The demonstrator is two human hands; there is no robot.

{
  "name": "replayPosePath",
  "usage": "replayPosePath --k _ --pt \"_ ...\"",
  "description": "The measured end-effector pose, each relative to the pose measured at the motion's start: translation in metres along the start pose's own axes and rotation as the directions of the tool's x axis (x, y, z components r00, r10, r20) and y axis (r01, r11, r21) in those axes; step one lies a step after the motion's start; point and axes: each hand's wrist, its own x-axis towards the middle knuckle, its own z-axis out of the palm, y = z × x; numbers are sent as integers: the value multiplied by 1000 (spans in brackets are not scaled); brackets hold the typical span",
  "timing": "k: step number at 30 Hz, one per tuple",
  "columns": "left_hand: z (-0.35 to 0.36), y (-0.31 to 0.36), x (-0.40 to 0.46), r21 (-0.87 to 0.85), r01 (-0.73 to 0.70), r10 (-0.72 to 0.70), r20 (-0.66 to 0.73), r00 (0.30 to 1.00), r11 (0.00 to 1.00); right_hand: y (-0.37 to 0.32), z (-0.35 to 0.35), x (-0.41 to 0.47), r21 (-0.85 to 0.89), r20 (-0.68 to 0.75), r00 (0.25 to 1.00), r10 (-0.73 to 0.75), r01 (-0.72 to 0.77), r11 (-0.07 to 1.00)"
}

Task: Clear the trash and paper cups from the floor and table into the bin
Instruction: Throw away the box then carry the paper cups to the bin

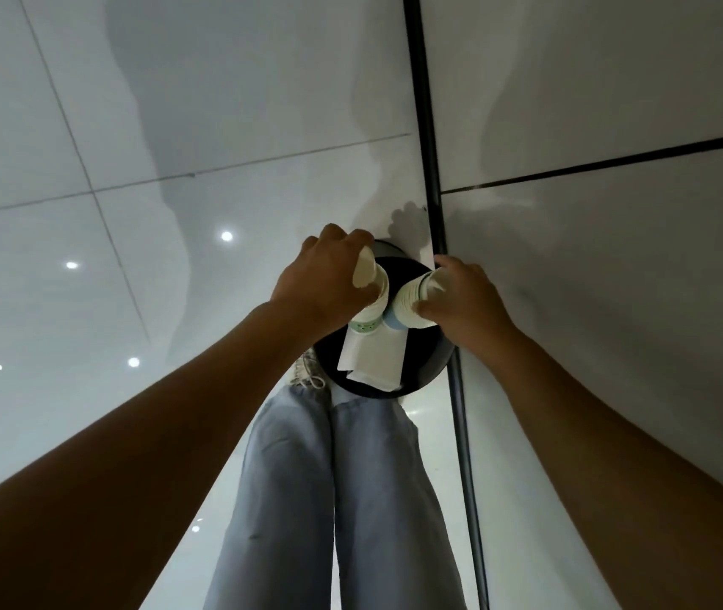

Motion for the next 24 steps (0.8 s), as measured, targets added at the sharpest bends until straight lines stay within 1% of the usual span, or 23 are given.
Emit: replayPosePath --k 4,8,12,14,18,24 --pt "18 0 13 97 -37 29 78 997 995 5 7 7 70 66 996 -59 55 996" --pt "36 -7 21 163 -87 61 155 986 983 8 12 12 38 102 988 -112 109 993" --pt "45 -11 23 160 -74 40 204 978 984 8 11 10 -10 106 992 -72 74 997" --pt "40 -12 19 143 -58 34 165 986 988 6 10 2 -45 79 995 -67 71 996" --pt "18 -11 -10 145 -78 71 53 996 986 -7 1 -26 -50 9 994 -107 107 993" --pt "-35 6 -100 288 -24 26 -3 1000 957 -71 -29 -103 -107 25 963 -267 269 957"
